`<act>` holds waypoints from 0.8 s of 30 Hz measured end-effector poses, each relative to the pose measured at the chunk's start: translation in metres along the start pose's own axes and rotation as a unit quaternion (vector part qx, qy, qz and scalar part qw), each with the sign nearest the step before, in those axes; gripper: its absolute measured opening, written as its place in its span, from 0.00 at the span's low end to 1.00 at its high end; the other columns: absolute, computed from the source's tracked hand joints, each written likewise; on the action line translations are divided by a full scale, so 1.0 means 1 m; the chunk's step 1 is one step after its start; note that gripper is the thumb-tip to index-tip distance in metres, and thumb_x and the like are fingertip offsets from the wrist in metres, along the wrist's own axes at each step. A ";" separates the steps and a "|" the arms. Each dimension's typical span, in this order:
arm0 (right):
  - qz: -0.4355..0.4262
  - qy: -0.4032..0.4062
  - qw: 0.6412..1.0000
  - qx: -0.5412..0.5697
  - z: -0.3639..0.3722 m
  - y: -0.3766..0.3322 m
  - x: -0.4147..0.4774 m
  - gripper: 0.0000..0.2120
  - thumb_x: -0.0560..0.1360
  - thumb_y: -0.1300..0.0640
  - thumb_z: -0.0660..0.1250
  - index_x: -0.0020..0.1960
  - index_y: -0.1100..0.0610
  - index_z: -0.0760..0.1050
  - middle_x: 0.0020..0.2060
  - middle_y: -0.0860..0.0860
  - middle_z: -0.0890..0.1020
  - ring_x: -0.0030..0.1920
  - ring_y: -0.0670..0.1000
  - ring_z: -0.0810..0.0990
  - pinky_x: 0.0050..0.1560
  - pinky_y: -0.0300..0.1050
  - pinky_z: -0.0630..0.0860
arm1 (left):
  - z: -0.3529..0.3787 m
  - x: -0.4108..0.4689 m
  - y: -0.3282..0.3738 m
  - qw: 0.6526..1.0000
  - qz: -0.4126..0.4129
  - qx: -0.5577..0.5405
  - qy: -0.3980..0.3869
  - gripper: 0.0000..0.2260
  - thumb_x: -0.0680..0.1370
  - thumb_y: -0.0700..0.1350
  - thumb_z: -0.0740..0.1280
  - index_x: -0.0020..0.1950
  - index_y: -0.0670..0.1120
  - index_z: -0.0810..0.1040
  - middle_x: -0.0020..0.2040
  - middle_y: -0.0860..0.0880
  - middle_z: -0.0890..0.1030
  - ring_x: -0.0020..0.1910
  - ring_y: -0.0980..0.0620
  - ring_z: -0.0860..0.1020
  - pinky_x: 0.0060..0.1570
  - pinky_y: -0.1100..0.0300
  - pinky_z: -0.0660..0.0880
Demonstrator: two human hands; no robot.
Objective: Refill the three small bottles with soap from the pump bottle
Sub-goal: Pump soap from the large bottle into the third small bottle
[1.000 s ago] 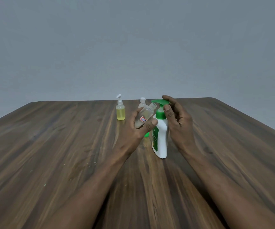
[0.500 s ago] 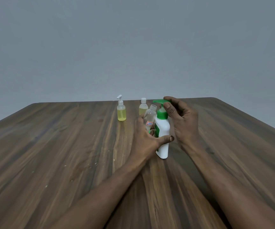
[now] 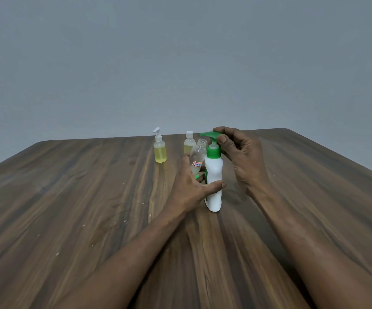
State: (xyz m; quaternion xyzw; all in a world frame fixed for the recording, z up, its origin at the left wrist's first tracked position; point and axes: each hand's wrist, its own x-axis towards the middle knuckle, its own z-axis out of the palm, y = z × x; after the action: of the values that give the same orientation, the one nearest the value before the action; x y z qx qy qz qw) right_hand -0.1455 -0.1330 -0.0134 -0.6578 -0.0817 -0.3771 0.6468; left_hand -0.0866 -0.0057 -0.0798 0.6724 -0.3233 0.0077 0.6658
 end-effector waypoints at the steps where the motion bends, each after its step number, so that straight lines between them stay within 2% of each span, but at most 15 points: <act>1: 0.002 -0.002 1.000 -0.001 0.000 0.000 0.000 0.07 0.79 0.65 0.66 0.54 0.58 0.80 0.49 0.55 0.84 0.51 0.51 0.82 0.60 0.53 0.78 | 0.000 0.000 -0.001 1.000 0.001 0.001 -0.003 0.45 0.59 0.52 0.82 0.71 0.48 0.66 0.65 0.50 0.80 0.61 0.57 0.81 0.60 0.60 0.79; 7: 0.016 -0.012 1.000 0.000 -0.001 -0.002 0.001 0.08 0.79 0.66 0.65 0.58 0.63 0.78 0.50 0.56 0.83 0.51 0.51 0.82 0.57 0.48 0.79 | -0.001 0.002 -0.001 1.000 0.004 0.002 -0.009 0.49 0.58 0.54 0.82 0.74 0.47 0.64 0.67 0.49 0.79 0.64 0.55 0.80 0.64 0.54 0.78; 10: 0.007 -0.007 1.000 0.008 0.000 0.001 -0.002 0.13 0.78 0.63 0.67 0.62 0.62 0.77 0.51 0.53 0.84 0.51 0.48 0.83 0.54 0.43 0.78 | 0.001 0.000 -0.002 1.000 0.009 -0.005 -0.007 0.48 0.59 0.53 0.82 0.75 0.48 0.64 0.66 0.50 0.79 0.62 0.58 0.80 0.62 0.58 0.79; 12: -0.010 -0.022 1.000 -0.015 0.002 0.007 -0.008 0.23 0.76 0.58 0.71 0.69 0.55 0.71 0.50 0.46 0.84 0.53 0.45 0.83 0.53 0.38 0.78 | -0.002 -0.001 -0.001 1.000 0.017 -0.021 -0.003 0.44 0.61 0.52 0.81 0.74 0.49 0.65 0.66 0.50 0.79 0.62 0.57 0.81 0.61 0.60 0.79; 14: -0.052 -0.036 0.994 -0.088 0.003 0.016 -0.014 0.33 0.73 0.54 0.75 0.74 0.47 0.64 0.54 0.43 0.82 0.58 0.45 0.81 0.56 0.37 0.77 | -0.010 -0.002 0.003 0.999 0.021 -0.046 0.019 0.36 0.66 0.53 0.76 0.72 0.53 0.67 0.65 0.48 0.79 0.62 0.50 0.80 0.61 0.55 0.78; 16: -0.088 -0.041 0.985 -0.144 0.004 0.024 -0.020 0.41 0.70 0.54 0.78 0.76 0.44 0.59 0.57 0.39 0.79 0.61 0.45 0.79 0.59 0.39 0.77 | -0.021 -0.001 0.009 0.995 0.012 -0.081 0.056 0.26 0.68 0.53 0.67 0.66 0.60 0.71 0.64 0.43 0.79 0.62 0.42 0.80 0.62 0.51 0.77; 17: -0.100 -0.042 0.980 -0.166 0.005 0.027 -0.022 0.44 0.69 0.55 0.79 0.77 0.43 0.56 0.59 0.35 0.77 0.63 0.43 0.77 0.60 0.39 0.76 | -0.026 0.000 0.011 0.992 0.007 -0.100 0.073 0.21 0.69 0.52 0.64 0.62 0.61 0.71 0.62 0.42 0.80 0.59 0.43 0.80 0.61 0.51 0.77; 19: -0.115 -0.046 0.969 -0.216 0.007 0.031 -0.025 0.48 0.68 0.56 0.80 0.77 0.44 0.53 0.61 0.28 0.72 0.61 0.37 0.75 0.58 0.32 0.73 | -0.034 0.001 0.013 0.989 0.015 -0.110 0.093 0.14 0.73 0.48 0.60 0.58 0.58 0.73 0.52 0.53 0.84 0.48 0.53 0.82 0.54 0.59 0.79; 20: -0.114 -0.048 0.964 -0.236 0.008 0.032 -0.026 0.48 0.68 0.57 0.80 0.77 0.44 0.53 0.60 0.25 0.70 0.59 0.33 0.75 0.56 0.28 0.71 | -0.037 0.001 0.013 0.991 0.023 -0.097 0.094 0.13 0.74 0.47 0.59 0.58 0.58 0.74 0.47 0.57 0.83 0.44 0.57 0.81 0.51 0.62 0.79; 24: -0.110 -0.021 0.959 -0.261 0.010 0.033 -0.031 0.46 0.70 0.58 0.77 0.78 0.47 0.54 0.57 0.19 0.68 0.53 0.29 0.74 0.51 0.24 0.68 | -0.043 -0.004 0.019 0.993 0.051 -0.070 0.077 0.13 0.78 0.48 0.59 0.59 0.61 0.75 0.42 0.54 0.77 0.41 0.55 0.79 0.50 0.61 0.80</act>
State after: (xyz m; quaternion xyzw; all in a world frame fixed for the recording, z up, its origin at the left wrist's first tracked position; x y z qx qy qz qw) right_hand -0.1438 -0.1172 -0.0566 -0.7988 -0.0660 -0.4402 0.4047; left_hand -0.0805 0.0366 -0.0600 0.6041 -0.3049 0.0703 0.7329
